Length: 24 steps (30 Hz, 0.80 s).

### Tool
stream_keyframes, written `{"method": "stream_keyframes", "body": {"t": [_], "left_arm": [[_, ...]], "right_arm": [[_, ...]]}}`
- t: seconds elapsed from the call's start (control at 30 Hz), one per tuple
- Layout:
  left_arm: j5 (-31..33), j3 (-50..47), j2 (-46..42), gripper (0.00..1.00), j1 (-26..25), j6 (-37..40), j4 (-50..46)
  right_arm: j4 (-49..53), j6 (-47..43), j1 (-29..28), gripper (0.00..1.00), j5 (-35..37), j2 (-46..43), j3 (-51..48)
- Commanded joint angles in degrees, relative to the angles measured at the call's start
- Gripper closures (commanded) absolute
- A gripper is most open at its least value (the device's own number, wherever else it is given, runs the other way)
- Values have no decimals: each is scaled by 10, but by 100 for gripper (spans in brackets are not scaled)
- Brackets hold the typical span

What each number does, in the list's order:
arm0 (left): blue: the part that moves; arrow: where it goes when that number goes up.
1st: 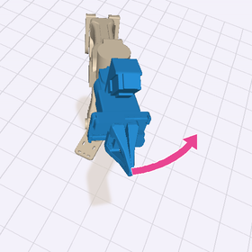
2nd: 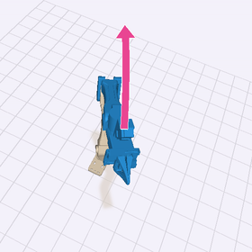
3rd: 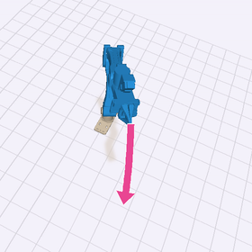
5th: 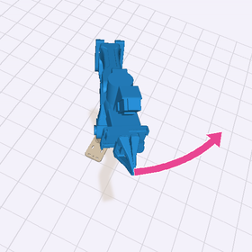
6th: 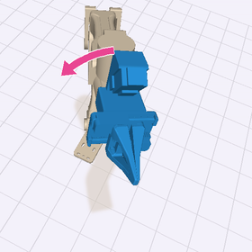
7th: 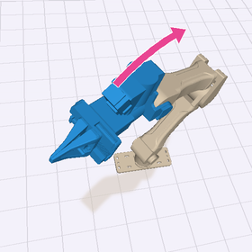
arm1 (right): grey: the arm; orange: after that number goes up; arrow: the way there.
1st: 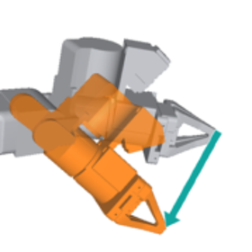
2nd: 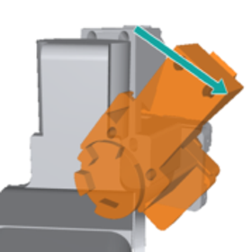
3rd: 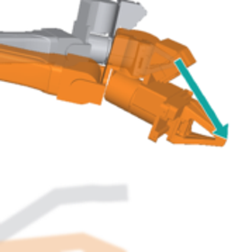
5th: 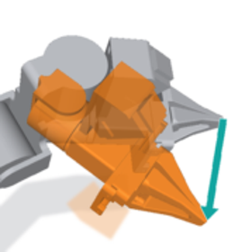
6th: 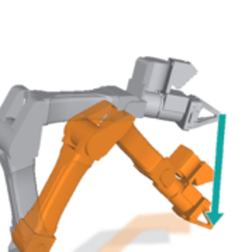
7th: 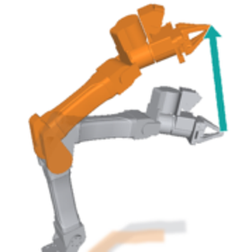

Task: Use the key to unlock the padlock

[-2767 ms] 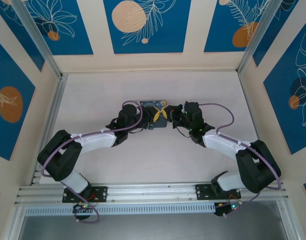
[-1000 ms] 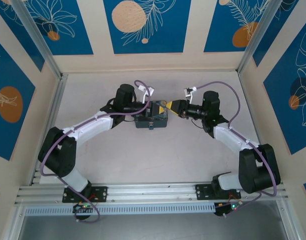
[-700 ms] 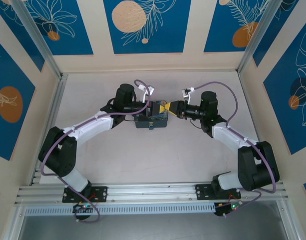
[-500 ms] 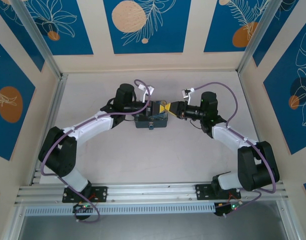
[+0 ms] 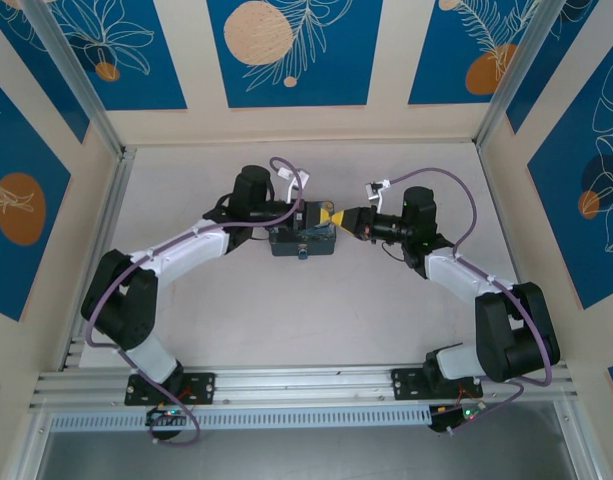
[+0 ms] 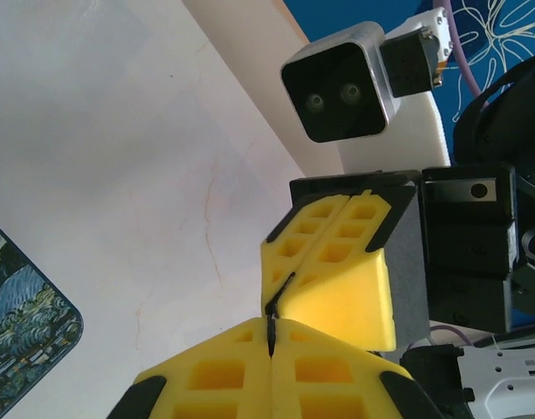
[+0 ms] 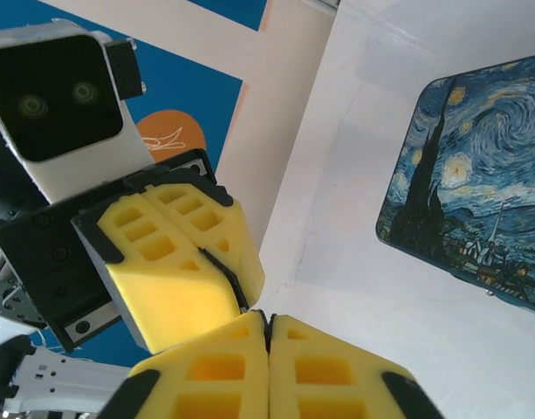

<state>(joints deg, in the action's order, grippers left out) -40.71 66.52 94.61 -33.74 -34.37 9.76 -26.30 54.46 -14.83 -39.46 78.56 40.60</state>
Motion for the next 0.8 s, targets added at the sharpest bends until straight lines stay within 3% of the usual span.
{"method": "stream_keyframes", "body": {"t": [0.0,0.03,0.13,0.27,0.47,0.53,0.67,0.77], "left_arm": [[3,25,14,100,1,-13,13],[14,25,14,95,1,-18,9],[61,18,10,59,4,-57,6],[118,-13,-8,35,16,-163,18],[145,-46,-29,27,27,-331,26],[147,-32,-33,23,28,-375,-25],[123,1,-27,21,27,-416,-106],[114,-22,-29,24,27,-481,-72]], "right_arm": [[18,-14,-6,100,-29,-7,9],[21,-15,-6,100,-26,-9,9],[42,-19,-8,100,7,-22,4],[142,-78,-39,100,122,-72,11],[250,-184,-122,100,324,-121,44],[262,-223,-153,100,387,-128,53],[253,-299,-200,100,468,-129,62],[227,-348,-226,100,500,-123,62]]}}
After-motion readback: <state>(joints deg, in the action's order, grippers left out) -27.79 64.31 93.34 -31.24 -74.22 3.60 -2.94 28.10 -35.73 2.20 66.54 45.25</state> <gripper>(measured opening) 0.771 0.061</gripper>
